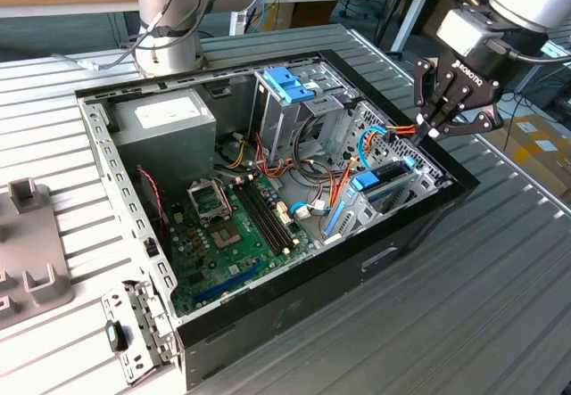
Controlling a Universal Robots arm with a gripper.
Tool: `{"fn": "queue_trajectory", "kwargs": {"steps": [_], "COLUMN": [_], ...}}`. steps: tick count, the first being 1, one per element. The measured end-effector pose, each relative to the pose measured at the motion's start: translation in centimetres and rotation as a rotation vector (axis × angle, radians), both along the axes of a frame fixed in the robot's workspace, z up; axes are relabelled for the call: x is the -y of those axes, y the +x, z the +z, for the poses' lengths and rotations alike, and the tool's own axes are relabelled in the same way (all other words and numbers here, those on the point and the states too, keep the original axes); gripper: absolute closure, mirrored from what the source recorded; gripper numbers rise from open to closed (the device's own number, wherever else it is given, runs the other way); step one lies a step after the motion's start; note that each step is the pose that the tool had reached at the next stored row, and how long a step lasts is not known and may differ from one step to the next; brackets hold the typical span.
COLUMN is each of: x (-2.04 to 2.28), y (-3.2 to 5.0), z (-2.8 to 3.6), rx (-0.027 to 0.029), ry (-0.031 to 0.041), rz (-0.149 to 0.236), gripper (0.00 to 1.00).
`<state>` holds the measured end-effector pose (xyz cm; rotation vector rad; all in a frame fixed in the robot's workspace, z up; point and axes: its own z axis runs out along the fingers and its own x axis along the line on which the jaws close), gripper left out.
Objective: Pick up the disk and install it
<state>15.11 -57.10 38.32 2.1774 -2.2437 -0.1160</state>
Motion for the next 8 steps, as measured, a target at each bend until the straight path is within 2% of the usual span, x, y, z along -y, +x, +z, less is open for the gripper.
{"fn": "queue_trajectory", "kwargs": {"steps": [8], "x": [0.0], "y": [0.67], "z": [-0.09], "rx": [-0.0004], "ry": [0.0], "rz": [0.0], "gripper": [0.89]}}
